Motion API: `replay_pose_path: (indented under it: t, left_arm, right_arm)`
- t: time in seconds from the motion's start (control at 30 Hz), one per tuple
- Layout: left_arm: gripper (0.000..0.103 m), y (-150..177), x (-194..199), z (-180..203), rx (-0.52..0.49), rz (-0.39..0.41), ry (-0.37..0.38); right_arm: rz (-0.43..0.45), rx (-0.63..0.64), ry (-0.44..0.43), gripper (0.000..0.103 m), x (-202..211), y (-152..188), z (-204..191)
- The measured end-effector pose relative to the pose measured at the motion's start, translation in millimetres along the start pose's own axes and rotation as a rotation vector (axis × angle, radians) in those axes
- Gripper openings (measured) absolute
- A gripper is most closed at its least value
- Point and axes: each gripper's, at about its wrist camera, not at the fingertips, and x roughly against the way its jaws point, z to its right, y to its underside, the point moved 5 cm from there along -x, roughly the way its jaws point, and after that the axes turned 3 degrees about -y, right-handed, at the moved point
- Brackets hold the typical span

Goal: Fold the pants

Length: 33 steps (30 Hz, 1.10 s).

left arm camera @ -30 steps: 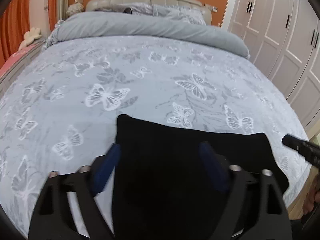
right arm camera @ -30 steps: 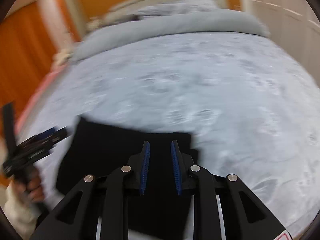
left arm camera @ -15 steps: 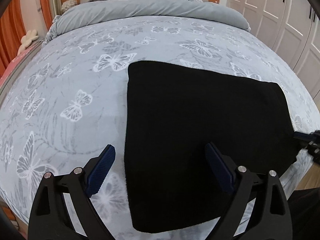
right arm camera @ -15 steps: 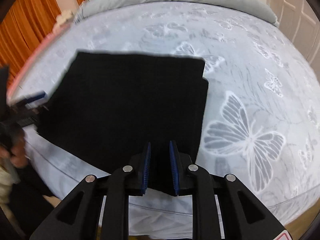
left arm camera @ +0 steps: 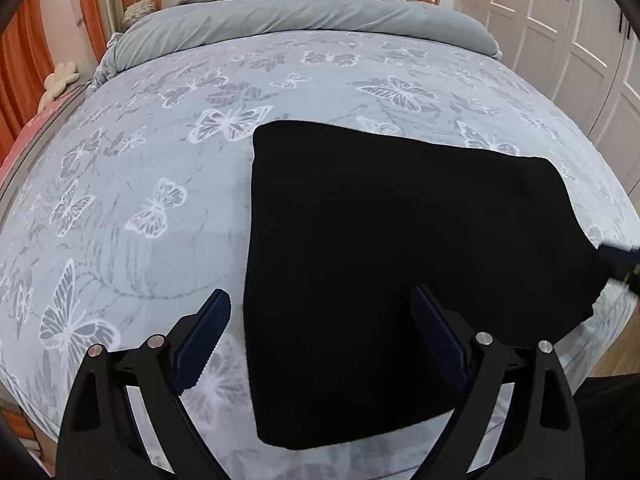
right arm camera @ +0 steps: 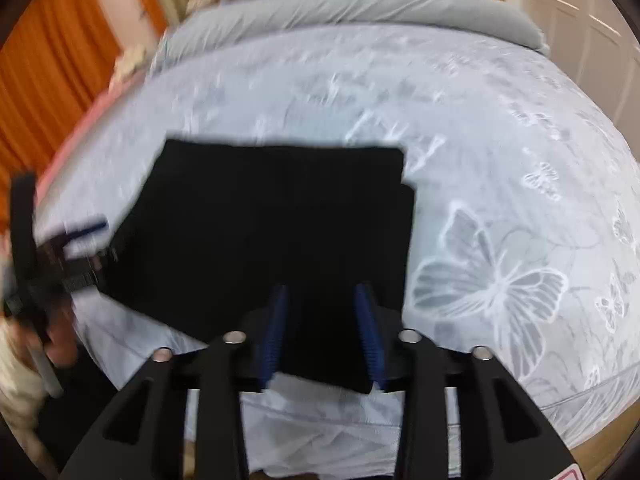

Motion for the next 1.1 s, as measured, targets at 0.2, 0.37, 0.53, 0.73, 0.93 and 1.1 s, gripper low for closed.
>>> replay_pose_path:
  t: [0.2, 0.37, 0.53, 0.73, 0.93, 1.1]
  left_arm:
    - [0.089, -5, 4, -3, 0.011, 0.005, -0.005]
    - [0.09, -13, 3, -14, 0.039, 0.012, -0.03]
    - [0.09, -14, -2, -15, 0.012, -0.008, -0.067]
    - [0.09, -16, -2, -18, 0.011, -0.013, -0.098]
    - [0.09, -15, -4, -21, 0.03, -0.025, -0.121]
    - [0.09, -15, -7, -17, 0.024, -0.026, -0.137]
  right_arm:
    - [0.065, -0.121, -0.003, 0.074, -5, -55, 34]
    - [-0.05, -0.165, 0.008, 0.048, -64, -76, 55]
    - [-0.083, -0.163, 0.044, 0.047, -73, -72, 50]
    - [-0.035, -0.148, 0.016, 0.084, -46, -50, 36]
    - [0.062, -0.036, 0.048, 0.08, -26, -36, 8]
    - [0.089, 0.094, 0.083, 0.077, -19, -30, -16]
